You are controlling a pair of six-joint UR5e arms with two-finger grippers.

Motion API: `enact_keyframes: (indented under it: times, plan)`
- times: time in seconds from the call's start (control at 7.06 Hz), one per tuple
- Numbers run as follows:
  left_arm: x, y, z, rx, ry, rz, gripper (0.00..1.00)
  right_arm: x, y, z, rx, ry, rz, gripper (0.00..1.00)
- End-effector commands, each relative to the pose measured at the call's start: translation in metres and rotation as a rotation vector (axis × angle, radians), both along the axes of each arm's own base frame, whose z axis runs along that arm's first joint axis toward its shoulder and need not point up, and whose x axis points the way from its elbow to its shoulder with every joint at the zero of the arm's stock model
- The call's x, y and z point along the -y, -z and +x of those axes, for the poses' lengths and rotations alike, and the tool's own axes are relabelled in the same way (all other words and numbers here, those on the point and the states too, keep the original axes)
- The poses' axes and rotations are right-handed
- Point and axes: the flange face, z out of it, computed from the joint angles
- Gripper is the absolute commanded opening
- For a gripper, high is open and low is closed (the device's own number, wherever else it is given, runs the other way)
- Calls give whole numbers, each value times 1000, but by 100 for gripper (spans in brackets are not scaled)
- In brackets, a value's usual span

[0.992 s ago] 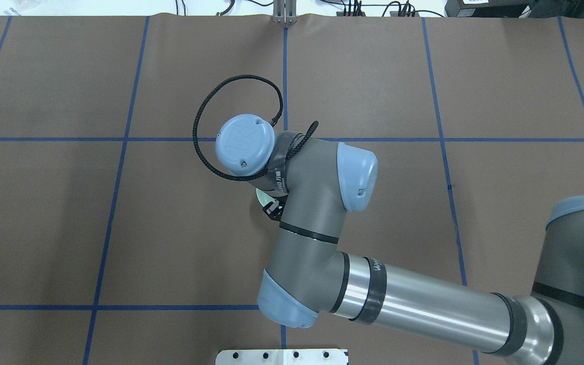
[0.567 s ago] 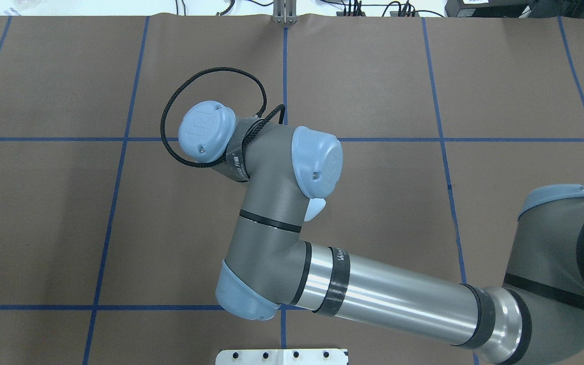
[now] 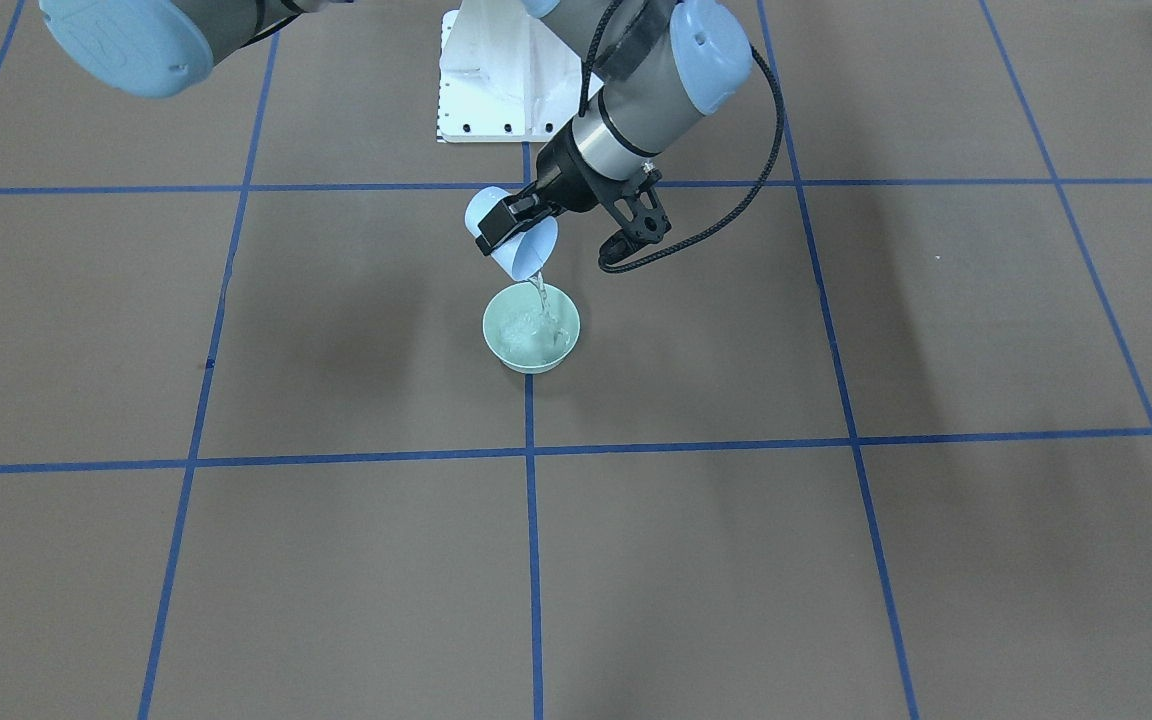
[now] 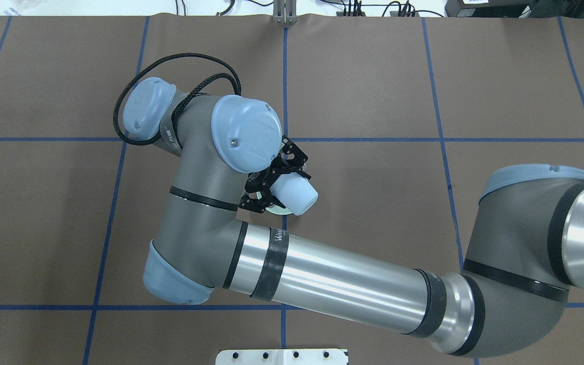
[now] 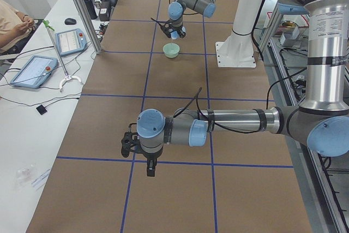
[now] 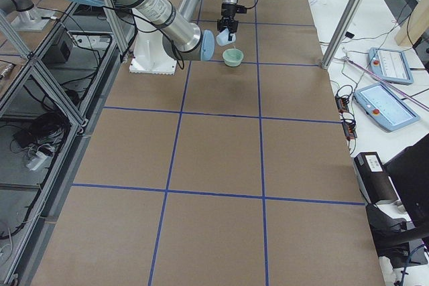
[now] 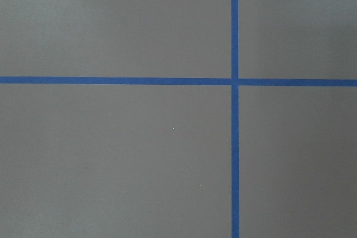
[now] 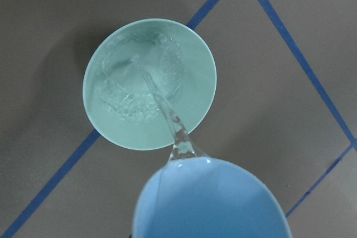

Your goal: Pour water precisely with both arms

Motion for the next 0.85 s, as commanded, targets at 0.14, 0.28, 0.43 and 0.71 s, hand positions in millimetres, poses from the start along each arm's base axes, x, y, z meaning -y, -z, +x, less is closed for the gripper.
enact_keyframes:
  times: [0.14,0.28,0.43,0.71]
  plan:
    - [1,0,0,-2,0,-1,100,4,0,0,-64,12,-4,0]
    - [1,1,0,-2,0,1,100,3,2,1,-73,14,-6,0]
    - [1,1,0,-2,0,-1,100,4,1,2,-75,12,-4,0]
    - [0,0,0,-2,0,-4,100,12,13,11,-21,-2,20,0]
